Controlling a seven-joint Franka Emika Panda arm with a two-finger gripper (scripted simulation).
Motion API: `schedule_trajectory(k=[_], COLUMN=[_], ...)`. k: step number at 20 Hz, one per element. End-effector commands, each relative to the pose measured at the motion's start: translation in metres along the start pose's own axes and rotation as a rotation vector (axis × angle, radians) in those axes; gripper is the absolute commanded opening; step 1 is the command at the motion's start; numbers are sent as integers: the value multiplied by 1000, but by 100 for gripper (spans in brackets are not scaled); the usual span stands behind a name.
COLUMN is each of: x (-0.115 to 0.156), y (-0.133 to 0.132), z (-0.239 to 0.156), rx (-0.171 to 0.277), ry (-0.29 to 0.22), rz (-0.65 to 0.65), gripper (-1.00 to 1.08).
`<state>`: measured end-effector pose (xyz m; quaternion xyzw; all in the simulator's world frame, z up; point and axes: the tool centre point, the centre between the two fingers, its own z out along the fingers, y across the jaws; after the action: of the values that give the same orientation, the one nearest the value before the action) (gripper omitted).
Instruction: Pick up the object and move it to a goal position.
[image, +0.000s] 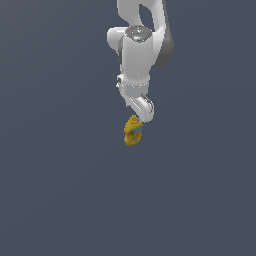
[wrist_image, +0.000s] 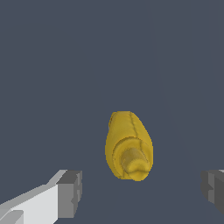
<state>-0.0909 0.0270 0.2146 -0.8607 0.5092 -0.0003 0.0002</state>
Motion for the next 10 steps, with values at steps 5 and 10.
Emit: schedule_trajectory(k=[5, 10], x=[0, -1], y=[1, 1], z=[26, 42], rx=[-1, -1], ry=[0, 0], rz=[2, 3], gripper=[100, 100])
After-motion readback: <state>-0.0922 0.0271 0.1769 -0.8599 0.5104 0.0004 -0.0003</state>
